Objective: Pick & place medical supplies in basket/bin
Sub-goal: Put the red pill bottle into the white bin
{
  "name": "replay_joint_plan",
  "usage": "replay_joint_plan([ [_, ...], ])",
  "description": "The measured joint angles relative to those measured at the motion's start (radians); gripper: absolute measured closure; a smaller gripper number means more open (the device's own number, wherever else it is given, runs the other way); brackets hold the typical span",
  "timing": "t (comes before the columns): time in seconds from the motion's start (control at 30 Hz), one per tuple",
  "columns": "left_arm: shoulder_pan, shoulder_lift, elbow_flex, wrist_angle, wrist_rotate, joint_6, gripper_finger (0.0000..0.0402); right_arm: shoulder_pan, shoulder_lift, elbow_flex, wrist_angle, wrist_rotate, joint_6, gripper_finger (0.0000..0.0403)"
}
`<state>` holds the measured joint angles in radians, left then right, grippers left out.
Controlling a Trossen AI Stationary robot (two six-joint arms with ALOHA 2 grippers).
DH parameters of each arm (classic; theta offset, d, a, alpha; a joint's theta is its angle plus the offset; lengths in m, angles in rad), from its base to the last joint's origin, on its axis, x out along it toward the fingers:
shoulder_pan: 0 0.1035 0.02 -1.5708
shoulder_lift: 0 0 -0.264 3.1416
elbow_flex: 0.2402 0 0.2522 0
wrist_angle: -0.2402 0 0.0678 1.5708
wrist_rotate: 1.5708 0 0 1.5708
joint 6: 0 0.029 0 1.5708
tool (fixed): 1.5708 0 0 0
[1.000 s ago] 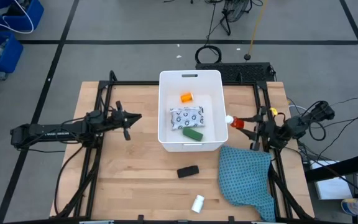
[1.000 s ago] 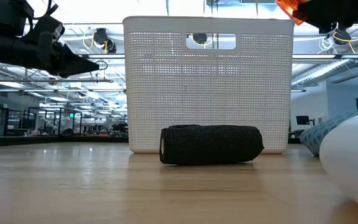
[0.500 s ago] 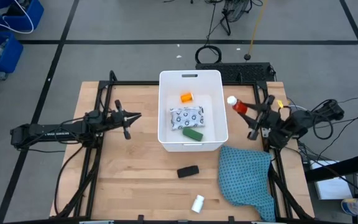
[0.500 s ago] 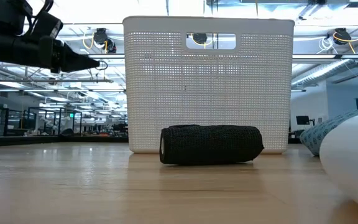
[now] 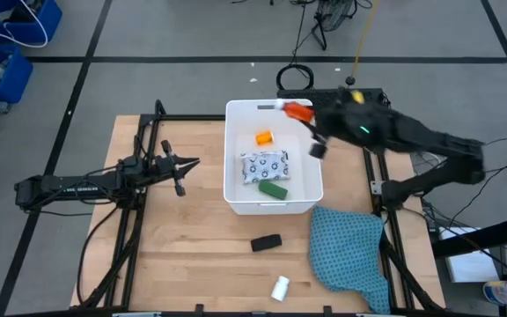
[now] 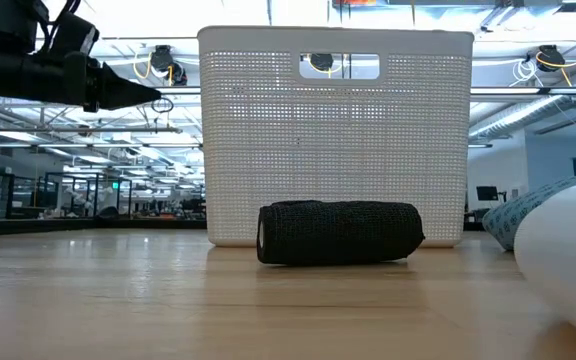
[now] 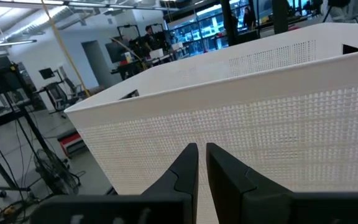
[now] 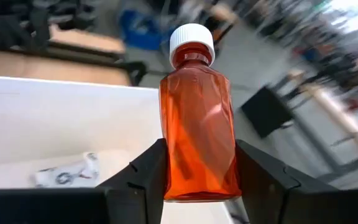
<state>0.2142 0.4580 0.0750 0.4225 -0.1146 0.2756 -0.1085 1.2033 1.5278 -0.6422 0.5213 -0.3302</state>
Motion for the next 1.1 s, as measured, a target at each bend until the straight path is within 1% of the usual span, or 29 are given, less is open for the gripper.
replay_joint_plan([
  [0.07,0.0,0.0,0.0,0.0,0.001,0.0,0.0366,-0.075,0.095,0.082,-0.048,-0.104,-0.008,0.0254],
  [0.1,0.0,0.0,0.0,0.0,0.001,0.0,0.0366,-0.107,0.139,0.109,-0.061,-0.133,-0.023,0.0255],
  [0.17,0.0,0.0,0.0,0.0,0.002,-0.001,0.0366,-0.161,0.218,0.141,-0.083,-0.156,-0.072,0.0255],
  [0.23,0.0,0.0,0.0,-0.001,0.002,-0.002,0.0366,-0.21,0.284,0.15,-0.1,-0.158,-0.105,0.025],
  [0.3,0.0,0.0,0.0,-0.002,0.002,-0.009,0.0366,-0.258,0.342,0.15,-0.133,-0.173,-0.103,0.0248],
  [0.4,0.0,0.0,0.0,-0.007,0.004,-0.024,0.0366,-0.316,0.424,0.15,-0.198,-0.262,-0.089,0.0251],
  [0.5,0.0,0.0,0.0,-0.024,0.005,-0.025,0.0366,-0.352,0.494,0.15,-0.217,-0.367,-0.083,0.0258],
  [0.57,0.0,0.0,0.0,-0.039,0.005,-0.025,0.0366,-0.365,0.543,0.15,-0.21,-0.395,-0.087,0.0258],
  [0.8,0.0,0.0,0.0,-0.076,0.005,-0.019,0.0366,-0.382,0.67,0.15,-0.207,-0.392,-0.103,0.025],
  [0.9,0.0,0.0,0.0,-0.081,0.005,-0.018,0.0366,-0.394,0.705,0.15,-0.204,-0.393,-0.031,0.0257],
  [1.0,0.0,0.0,0.0,-0.089,0.005,-0.018,0.0366,-0.402,0.715,0.15,-0.243,-0.39,0.043,0.0257],
  [1.1,0.0,0.0,0.0,-0.096,0.005,-0.02,0.0366,-0.402,0.716,0.15,-0.29,-0.389,0.054,0.0251],
])
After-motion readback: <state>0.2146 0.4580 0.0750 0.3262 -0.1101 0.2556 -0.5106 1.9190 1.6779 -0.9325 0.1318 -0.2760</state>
